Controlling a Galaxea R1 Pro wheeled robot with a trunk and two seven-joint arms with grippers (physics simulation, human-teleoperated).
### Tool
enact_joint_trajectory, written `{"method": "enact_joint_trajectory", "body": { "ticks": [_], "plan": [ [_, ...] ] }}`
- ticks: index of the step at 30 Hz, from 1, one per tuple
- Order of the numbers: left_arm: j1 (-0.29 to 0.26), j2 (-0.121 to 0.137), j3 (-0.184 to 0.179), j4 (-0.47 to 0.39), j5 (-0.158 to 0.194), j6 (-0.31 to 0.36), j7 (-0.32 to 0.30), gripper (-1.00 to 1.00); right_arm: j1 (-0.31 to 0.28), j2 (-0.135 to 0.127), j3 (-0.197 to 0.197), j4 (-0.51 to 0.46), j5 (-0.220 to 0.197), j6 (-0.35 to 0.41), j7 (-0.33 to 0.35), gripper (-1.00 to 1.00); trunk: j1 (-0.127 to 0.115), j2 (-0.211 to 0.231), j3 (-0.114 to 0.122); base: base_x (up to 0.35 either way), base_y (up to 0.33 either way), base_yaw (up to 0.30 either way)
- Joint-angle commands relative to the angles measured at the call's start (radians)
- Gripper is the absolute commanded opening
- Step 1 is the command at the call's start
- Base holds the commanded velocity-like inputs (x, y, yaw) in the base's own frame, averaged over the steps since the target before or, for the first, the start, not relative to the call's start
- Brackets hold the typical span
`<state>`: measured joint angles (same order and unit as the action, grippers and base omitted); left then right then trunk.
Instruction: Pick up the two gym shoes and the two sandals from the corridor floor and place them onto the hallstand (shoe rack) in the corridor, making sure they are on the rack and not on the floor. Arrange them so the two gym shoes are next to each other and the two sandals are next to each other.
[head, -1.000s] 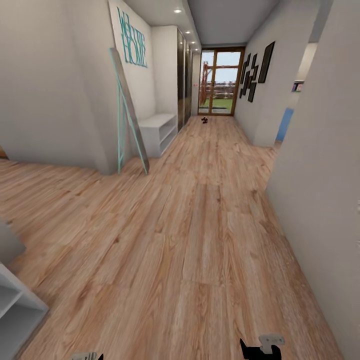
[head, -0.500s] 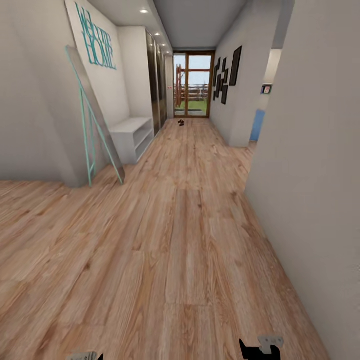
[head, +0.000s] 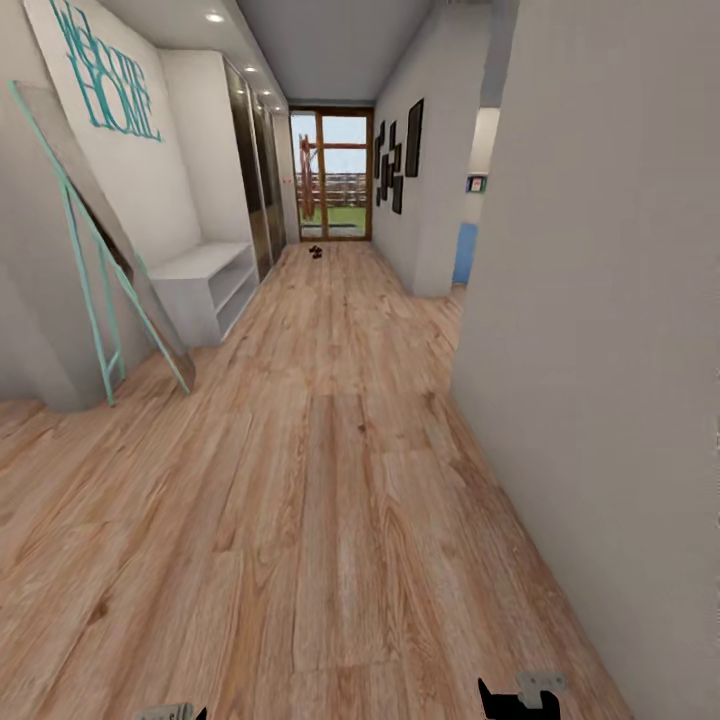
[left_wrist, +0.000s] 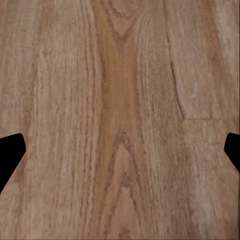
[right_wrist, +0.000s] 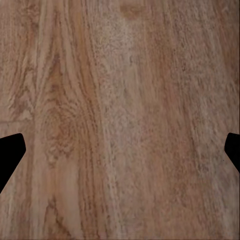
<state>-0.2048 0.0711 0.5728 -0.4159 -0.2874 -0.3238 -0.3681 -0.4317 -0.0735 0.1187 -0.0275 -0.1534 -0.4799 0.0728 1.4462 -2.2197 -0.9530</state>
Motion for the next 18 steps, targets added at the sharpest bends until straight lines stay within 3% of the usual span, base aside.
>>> {"method": "enact_joint_trajectory", "body": {
  "ticks": [1, 6, 18],
  "plan": [
    [-0.001, -0.001, 0.009, 0.000, -0.009, -0.004, -0.006, 1.00, -0.001, 0.000, 0.007, 0.001, -0.011, -0.003, 0.005, 1.00, 0.000, 0.000, 0.000, 0.338, 0.000, -0.275],
    [-0.001, 0.000, 0.009, 0.000, -0.007, -0.004, -0.006, 1.00, -0.001, 0.001, 0.008, 0.001, -0.010, -0.003, 0.005, 1.00, 0.000, 0.000, 0.002, 0.338, 0.032, -0.154],
    [-0.001, 0.001, 0.009, 0.000, -0.006, -0.004, -0.006, 1.00, -0.001, 0.002, 0.010, 0.001, -0.006, -0.003, 0.011, 1.00, 0.000, 0.000, 0.003, 0.316, 0.165, -0.014]
  ]
}}
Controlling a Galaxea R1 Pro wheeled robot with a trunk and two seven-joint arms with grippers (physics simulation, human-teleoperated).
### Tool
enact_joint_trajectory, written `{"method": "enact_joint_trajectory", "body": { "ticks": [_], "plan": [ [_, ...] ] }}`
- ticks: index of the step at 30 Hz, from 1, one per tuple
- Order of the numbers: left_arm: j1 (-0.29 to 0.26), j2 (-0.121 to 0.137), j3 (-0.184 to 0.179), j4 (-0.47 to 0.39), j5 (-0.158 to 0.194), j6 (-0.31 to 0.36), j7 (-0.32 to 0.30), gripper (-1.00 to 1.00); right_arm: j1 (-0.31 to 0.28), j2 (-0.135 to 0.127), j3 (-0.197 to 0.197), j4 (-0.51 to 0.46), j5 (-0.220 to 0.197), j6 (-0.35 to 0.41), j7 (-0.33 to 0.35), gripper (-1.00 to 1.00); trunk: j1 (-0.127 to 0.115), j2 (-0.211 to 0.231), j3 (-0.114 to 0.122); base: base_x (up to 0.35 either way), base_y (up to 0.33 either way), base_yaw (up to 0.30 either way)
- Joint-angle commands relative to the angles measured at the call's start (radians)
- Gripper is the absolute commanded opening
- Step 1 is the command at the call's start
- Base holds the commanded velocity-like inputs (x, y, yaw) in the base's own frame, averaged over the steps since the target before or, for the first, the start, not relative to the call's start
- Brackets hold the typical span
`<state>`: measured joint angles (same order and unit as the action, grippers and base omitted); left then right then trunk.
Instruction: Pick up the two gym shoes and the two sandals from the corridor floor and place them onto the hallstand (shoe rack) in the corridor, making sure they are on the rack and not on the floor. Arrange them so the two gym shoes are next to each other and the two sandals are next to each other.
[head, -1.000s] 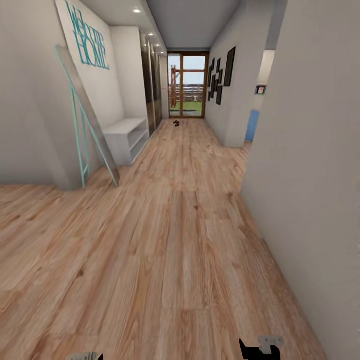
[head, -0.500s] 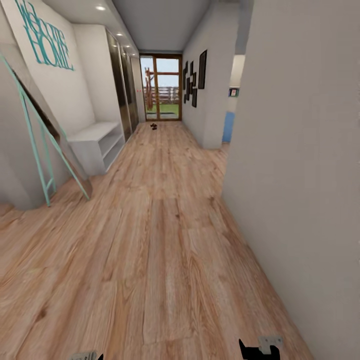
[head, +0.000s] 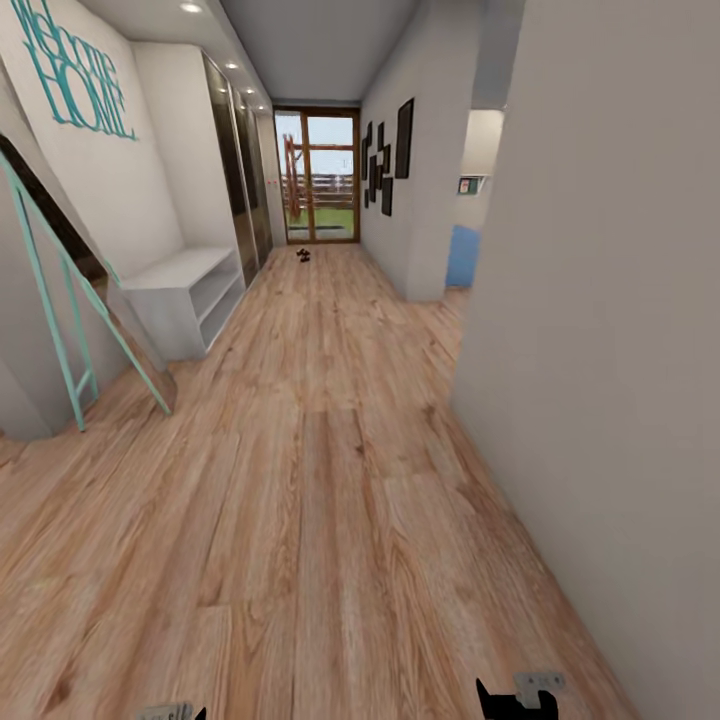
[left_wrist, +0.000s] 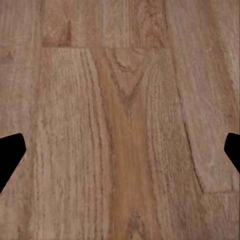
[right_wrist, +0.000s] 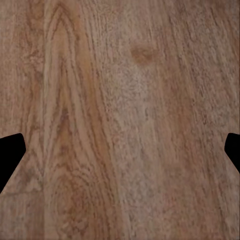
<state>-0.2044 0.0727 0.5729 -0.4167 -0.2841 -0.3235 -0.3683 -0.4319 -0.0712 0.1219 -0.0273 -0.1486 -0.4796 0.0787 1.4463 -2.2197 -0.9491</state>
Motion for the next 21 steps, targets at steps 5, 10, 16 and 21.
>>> {"method": "enact_joint_trajectory", "body": {
  "ticks": [5, 10, 16, 21],
  "plan": [
    [-0.001, -0.002, 0.009, 0.001, -0.009, -0.005, -0.006, 1.00, -0.001, 0.000, 0.011, 0.001, -0.007, -0.005, 0.009, 1.00, 0.000, 0.000, -0.001, 0.310, 0.184, -0.001],
    [-0.001, -0.002, 0.009, 0.002, -0.009, -0.005, -0.006, 1.00, -0.001, 0.001, 0.012, 0.001, -0.007, -0.005, 0.010, 1.00, 0.000, 0.000, -0.001, 0.316, 0.151, 0.000],
    [-0.001, -0.002, 0.009, 0.002, -0.009, -0.005, -0.006, 1.00, -0.001, 0.001, 0.012, 0.001, -0.006, -0.005, 0.009, 1.00, 0.000, 0.000, -0.001, 0.330, 0.065, 0.000],
    [-0.001, -0.001, 0.009, 0.001, -0.009, -0.006, -0.006, 1.00, -0.001, 0.002, 0.012, 0.001, -0.009, -0.004, 0.007, 1.00, 0.000, 0.000, -0.001, 0.335, 0.019, 0.000]
  ]
}}
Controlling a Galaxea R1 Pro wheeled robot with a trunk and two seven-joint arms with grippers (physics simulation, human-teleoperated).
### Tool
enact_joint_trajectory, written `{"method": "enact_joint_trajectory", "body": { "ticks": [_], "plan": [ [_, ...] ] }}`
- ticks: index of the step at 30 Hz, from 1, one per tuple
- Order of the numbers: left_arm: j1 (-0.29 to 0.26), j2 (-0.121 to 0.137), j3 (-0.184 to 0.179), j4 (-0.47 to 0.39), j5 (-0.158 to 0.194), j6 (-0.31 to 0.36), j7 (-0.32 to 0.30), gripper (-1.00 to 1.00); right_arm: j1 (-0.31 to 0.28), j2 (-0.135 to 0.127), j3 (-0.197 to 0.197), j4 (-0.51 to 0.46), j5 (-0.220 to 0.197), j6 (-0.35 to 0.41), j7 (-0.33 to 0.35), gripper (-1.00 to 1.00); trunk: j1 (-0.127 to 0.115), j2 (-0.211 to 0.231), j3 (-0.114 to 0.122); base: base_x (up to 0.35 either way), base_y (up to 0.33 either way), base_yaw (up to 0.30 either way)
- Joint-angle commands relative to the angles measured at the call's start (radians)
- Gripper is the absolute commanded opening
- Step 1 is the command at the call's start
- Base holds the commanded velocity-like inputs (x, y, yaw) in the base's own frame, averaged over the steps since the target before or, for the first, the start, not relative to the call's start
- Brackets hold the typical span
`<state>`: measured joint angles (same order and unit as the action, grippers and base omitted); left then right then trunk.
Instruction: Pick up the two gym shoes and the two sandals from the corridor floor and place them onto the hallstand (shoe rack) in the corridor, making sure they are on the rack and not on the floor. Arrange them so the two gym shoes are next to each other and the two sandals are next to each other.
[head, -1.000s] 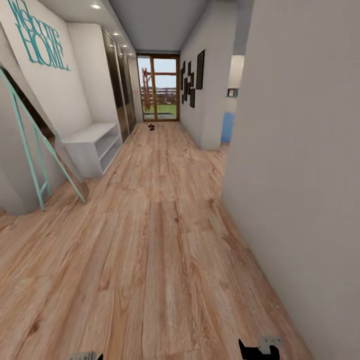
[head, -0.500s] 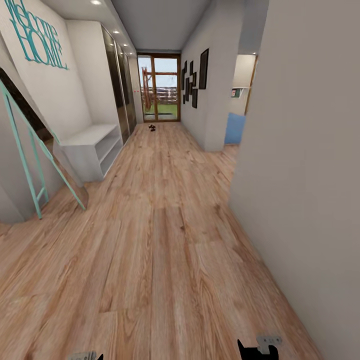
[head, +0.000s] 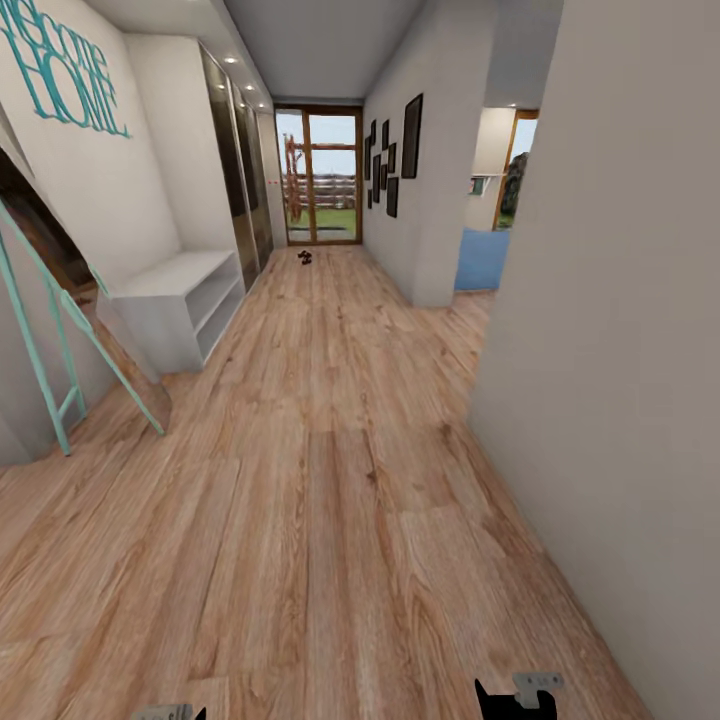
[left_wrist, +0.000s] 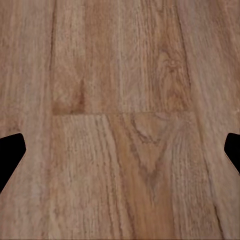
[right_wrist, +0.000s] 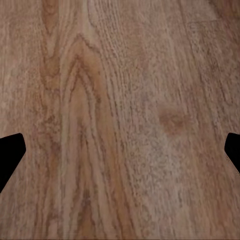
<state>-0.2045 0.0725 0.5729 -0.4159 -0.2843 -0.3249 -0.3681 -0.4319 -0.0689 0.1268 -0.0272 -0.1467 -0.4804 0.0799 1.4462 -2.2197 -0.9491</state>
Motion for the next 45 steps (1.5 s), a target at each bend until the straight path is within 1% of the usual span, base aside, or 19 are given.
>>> {"method": "enact_joint_trajectory", "body": {
  "ticks": [1, 10, 13, 17, 29, 45],
  "plan": [
    [-0.001, -0.001, 0.009, 0.001, -0.009, -0.005, -0.006, 1.00, -0.001, 0.000, 0.007, 0.001, -0.011, -0.003, 0.005, 1.00, 0.000, 0.000, -0.001, 0.336, 0.008, 0.000],
    [-0.001, -0.001, 0.009, 0.002, -0.009, -0.005, -0.006, 1.00, -0.001, 0.023, 0.007, 0.003, -0.013, -0.001, 0.001, 1.00, 0.000, 0.000, -0.001, 0.337, 0.003, 0.000],
    [-0.001, -0.001, 0.009, 0.002, -0.009, -0.005, -0.006, 1.00, -0.001, 0.026, 0.007, 0.003, -0.012, -0.001, 0.000, 1.00, 0.000, 0.000, -0.001, 0.337, 0.000, 0.000],
    [-0.001, 0.000, 0.009, 0.002, -0.009, -0.005, -0.006, 1.00, 0.000, 0.027, 0.005, 0.004, -0.011, 0.001, 0.000, 1.00, 0.000, 0.000, -0.001, 0.337, 0.000, 0.000],
    [-0.001, 0.000, 0.009, 0.002, -0.012, -0.005, -0.005, 1.00, 0.025, 0.029, 0.006, 0.004, -0.011, 0.002, -0.002, 1.00, 0.000, 0.000, -0.001, 0.337, 0.000, 0.000],
    [-0.001, -0.001, 0.009, 0.002, -0.009, -0.005, -0.004, 1.00, 0.028, 0.029, 0.006, 0.004, -0.011, 0.002, -0.002, 1.00, 0.000, 0.000, -0.001, 0.337, 0.000, 0.000]
  ]
}}
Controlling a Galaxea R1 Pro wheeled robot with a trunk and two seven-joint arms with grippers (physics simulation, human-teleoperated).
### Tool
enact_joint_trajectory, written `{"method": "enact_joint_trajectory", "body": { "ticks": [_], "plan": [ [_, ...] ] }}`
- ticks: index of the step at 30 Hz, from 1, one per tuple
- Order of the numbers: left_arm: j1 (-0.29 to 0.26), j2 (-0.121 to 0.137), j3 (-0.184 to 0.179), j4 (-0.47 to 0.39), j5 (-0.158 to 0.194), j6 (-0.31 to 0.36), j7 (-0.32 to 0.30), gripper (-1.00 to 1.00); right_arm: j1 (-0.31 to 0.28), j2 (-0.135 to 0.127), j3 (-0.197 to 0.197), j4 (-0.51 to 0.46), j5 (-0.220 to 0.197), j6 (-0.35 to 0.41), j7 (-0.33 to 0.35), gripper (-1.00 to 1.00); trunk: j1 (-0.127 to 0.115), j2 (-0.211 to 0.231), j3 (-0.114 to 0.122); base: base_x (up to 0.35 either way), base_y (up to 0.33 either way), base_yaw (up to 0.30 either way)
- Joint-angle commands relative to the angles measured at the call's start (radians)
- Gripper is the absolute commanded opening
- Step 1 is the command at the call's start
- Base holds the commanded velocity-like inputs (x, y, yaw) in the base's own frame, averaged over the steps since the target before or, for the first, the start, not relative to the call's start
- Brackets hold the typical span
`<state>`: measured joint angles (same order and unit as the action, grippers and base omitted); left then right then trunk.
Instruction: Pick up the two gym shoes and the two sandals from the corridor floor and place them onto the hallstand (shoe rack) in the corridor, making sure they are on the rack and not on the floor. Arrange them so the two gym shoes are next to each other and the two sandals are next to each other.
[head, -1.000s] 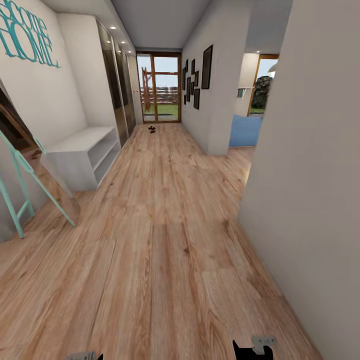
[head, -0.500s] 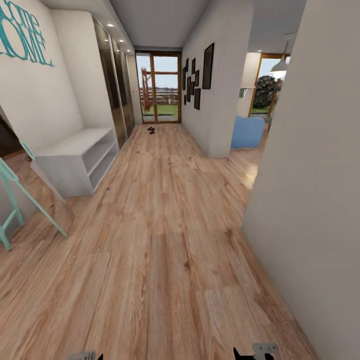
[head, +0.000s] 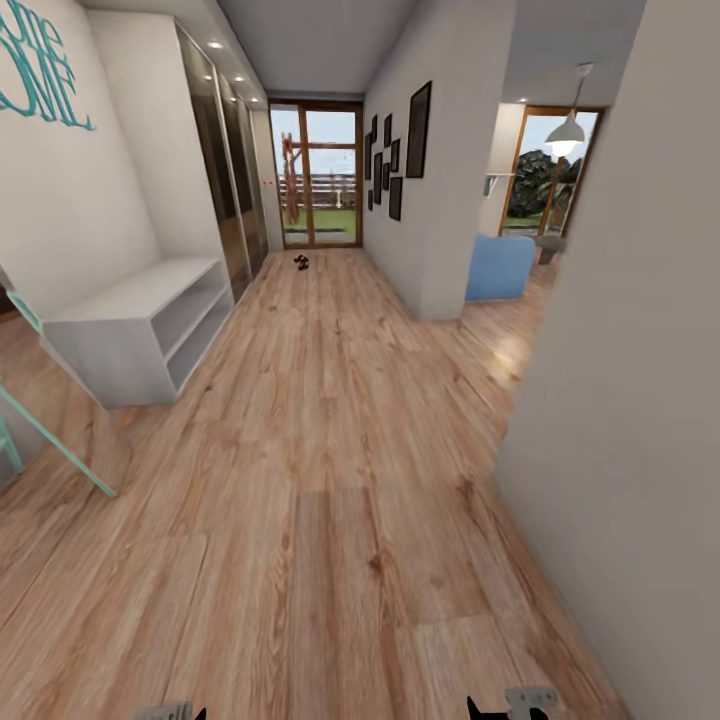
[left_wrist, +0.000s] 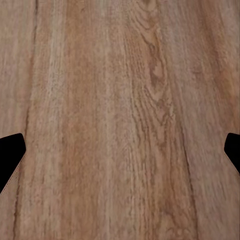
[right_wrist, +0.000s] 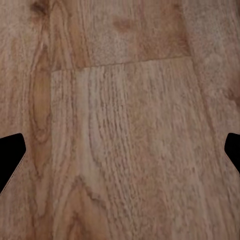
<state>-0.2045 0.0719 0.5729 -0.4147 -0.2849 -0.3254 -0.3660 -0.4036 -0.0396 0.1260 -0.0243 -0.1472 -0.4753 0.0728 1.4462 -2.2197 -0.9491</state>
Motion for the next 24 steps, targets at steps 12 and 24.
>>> {"method": "enact_joint_trajectory", "body": {
  "ticks": [12, 24],
  "plan": [
    [-0.001, 0.000, 0.009, 0.001, -0.008, -0.004, -0.006, 1.00, 0.000, 0.000, 0.007, 0.001, -0.011, -0.003, 0.005, 1.00, 0.000, 0.000, -0.001, 0.338, 0.000, 0.000],
    [-0.001, -0.001, 0.009, 0.001, -0.008, -0.004, -0.006, 1.00, 0.000, 0.000, 0.007, 0.001, -0.011, -0.003, 0.005, 1.00, 0.000, 0.000, -0.001, 0.338, 0.000, 0.000]
  ]
}}
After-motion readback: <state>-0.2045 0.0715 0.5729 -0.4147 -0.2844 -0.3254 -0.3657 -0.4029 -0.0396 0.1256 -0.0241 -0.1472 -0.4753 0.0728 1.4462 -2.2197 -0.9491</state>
